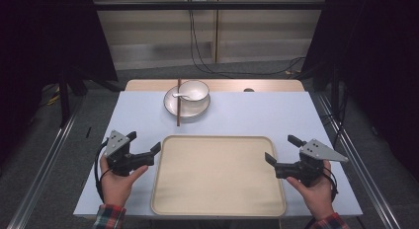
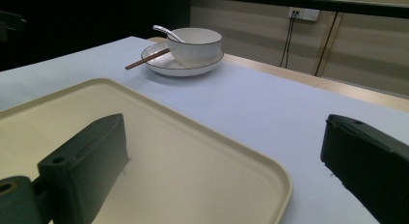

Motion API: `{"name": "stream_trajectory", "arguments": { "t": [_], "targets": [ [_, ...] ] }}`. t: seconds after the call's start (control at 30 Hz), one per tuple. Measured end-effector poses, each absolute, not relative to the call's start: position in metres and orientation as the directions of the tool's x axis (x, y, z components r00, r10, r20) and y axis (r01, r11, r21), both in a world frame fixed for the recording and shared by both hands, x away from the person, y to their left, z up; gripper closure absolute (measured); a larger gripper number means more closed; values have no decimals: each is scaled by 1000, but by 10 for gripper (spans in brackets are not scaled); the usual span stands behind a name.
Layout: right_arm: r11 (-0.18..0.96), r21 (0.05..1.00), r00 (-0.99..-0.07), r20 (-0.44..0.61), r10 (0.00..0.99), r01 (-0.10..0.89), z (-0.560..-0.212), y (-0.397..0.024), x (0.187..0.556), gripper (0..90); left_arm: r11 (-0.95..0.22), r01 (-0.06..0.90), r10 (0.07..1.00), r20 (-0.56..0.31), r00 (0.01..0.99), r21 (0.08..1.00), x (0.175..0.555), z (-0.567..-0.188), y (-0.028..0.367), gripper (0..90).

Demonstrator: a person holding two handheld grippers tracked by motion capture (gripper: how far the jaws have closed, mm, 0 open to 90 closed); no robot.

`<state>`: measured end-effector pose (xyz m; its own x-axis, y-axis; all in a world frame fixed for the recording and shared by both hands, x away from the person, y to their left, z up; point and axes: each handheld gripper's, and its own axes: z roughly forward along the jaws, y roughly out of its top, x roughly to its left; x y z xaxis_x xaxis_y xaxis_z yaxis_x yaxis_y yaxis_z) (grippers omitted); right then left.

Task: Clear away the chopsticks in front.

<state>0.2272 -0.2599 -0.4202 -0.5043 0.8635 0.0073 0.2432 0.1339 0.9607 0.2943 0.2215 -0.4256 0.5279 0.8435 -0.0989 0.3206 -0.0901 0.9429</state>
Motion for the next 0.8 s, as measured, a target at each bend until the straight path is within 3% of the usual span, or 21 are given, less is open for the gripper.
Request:
{"name": "stream_trajectory", "arguments": {
  "t": [0.43, 0.8],
  "targets": [
    [137, 962, -513, 4, 858, 237, -420, -254, 230, 30, -110, 381, 865, -100, 491, 918, 346, -427, 198, 57],
    [134, 963, -518, 7, 855, 234, -420, -252, 234, 36, -133, 439, 891, -87, 445, 889, 383, -438, 178, 127]
  ]
}}
